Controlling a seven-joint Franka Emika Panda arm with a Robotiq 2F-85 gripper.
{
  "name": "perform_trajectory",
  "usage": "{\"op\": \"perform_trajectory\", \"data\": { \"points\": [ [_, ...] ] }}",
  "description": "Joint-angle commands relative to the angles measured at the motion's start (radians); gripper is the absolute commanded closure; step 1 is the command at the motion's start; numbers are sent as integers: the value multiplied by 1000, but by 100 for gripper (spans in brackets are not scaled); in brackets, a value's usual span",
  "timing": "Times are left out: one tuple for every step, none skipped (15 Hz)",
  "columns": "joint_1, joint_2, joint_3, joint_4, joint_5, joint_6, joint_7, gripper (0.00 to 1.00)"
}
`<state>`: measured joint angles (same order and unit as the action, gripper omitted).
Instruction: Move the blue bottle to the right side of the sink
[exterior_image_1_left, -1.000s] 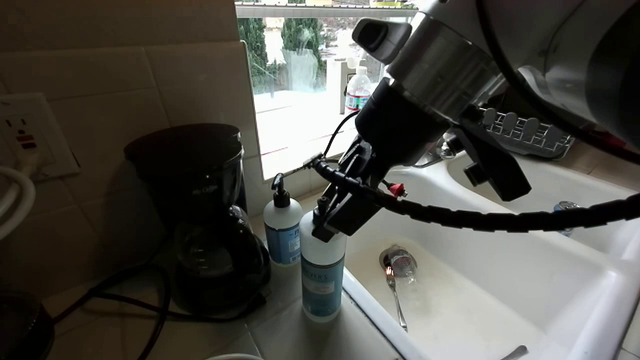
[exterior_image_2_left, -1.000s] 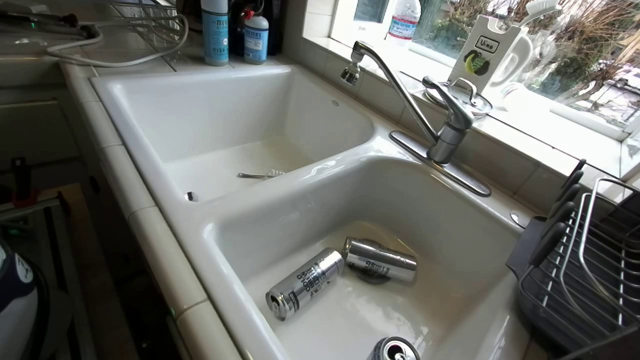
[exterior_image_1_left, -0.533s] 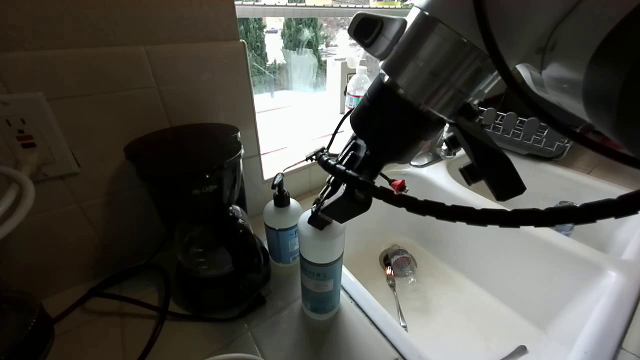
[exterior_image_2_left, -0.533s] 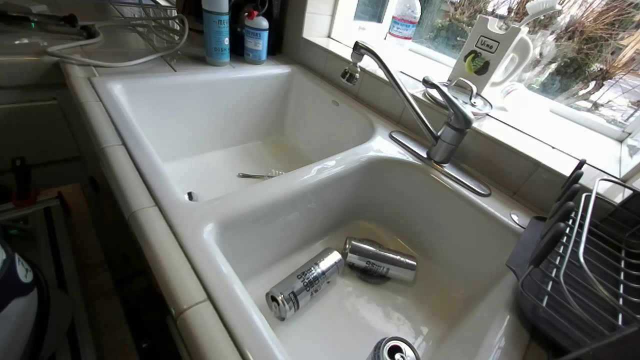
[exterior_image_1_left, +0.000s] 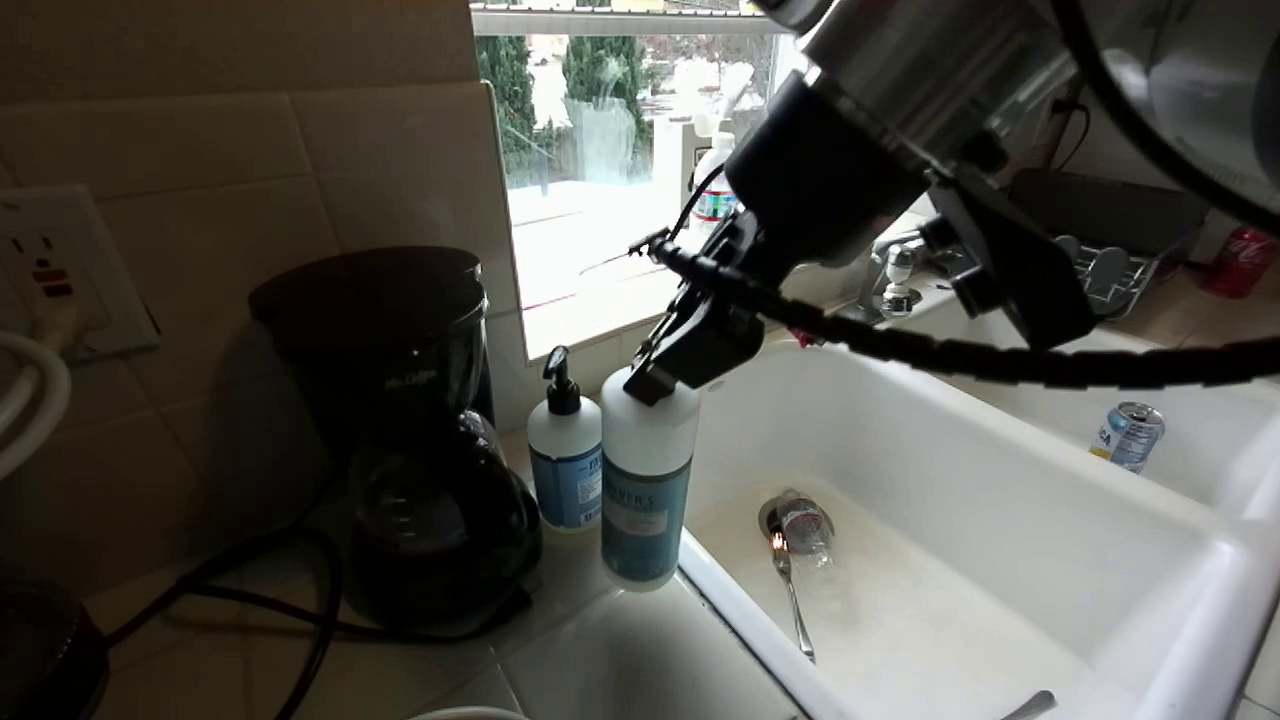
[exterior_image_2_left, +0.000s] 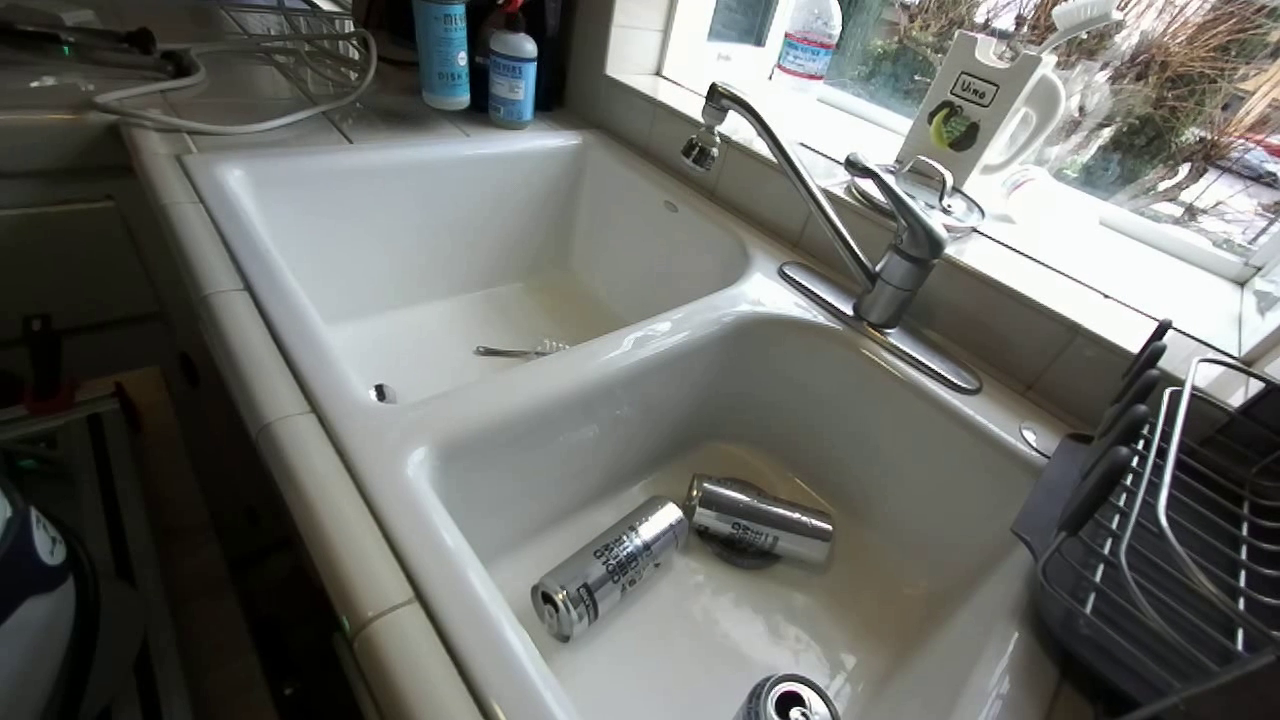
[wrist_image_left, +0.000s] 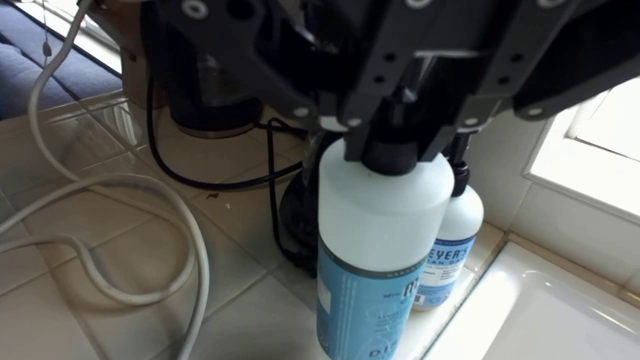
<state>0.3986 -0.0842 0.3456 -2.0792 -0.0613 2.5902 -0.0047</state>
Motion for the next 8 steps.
{"op": "perform_trajectory", "data": {
  "points": [
    [-41, -176, -11, -117, 20, -21, 91, 93],
    [-64, -234, -15, -159, 1, -26, 147, 93],
    [-80, -286, -22, -193, 6, -32, 172, 93],
    [-97, -343, -30, -229, 12, -47, 197, 93],
    [-117, -391, -34, -266, 11, -59, 225, 93],
    [-135, -443, -39, -300, 11, -86, 251, 93],
    [-154, -503, -44, -332, 12, -120, 275, 93],
    [-175, -553, -48, -369, 10, -139, 301, 93]
  ]
}}
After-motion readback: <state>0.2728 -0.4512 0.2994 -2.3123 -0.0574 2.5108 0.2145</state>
